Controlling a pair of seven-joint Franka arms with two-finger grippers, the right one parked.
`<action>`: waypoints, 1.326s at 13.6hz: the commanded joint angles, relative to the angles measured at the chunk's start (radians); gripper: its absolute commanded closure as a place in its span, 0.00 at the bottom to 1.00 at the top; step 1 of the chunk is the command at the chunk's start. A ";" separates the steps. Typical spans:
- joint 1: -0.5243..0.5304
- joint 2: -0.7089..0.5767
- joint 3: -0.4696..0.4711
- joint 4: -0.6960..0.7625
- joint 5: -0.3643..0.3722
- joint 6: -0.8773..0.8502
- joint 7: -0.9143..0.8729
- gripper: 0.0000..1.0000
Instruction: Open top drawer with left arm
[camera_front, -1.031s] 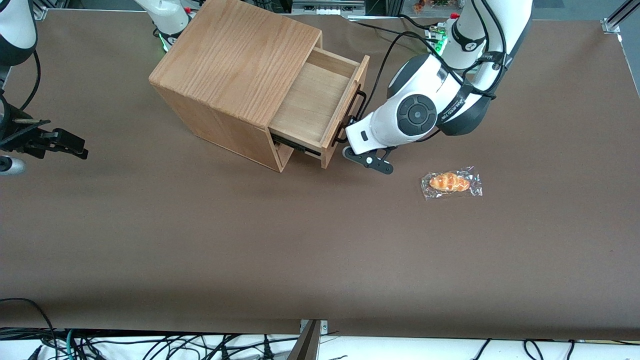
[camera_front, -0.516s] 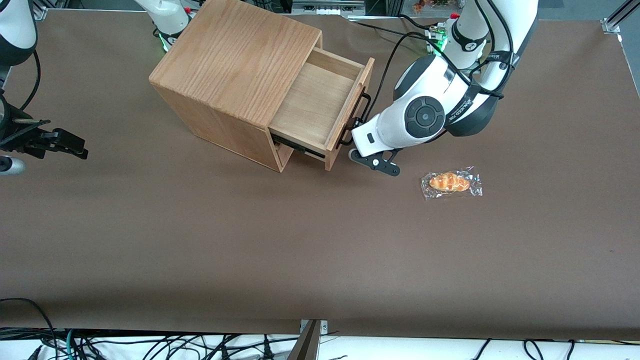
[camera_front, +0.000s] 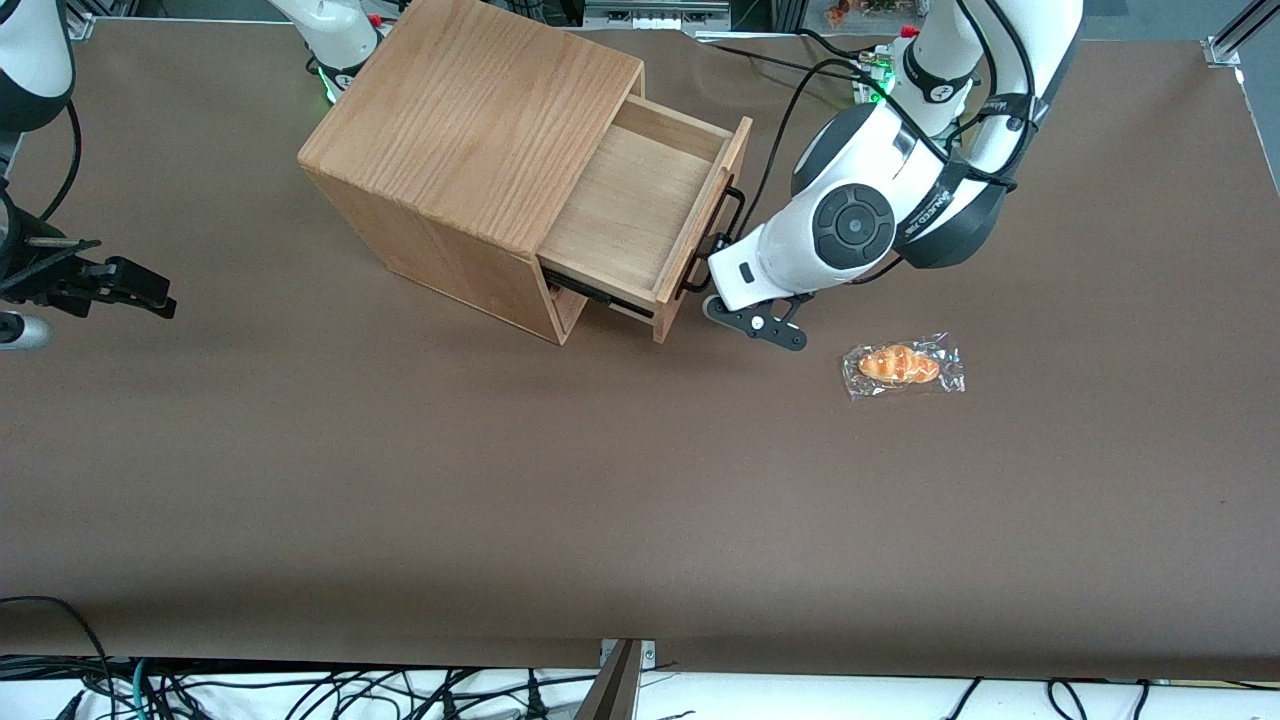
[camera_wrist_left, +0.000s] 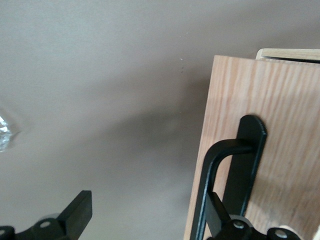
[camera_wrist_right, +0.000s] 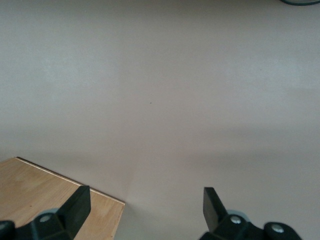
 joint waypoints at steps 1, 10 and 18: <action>0.005 -0.032 0.001 0.004 0.011 -0.039 0.004 0.00; 0.057 -0.084 0.148 0.117 0.001 -0.201 -0.006 0.00; 0.054 -0.101 0.447 0.174 0.106 -0.238 0.142 0.00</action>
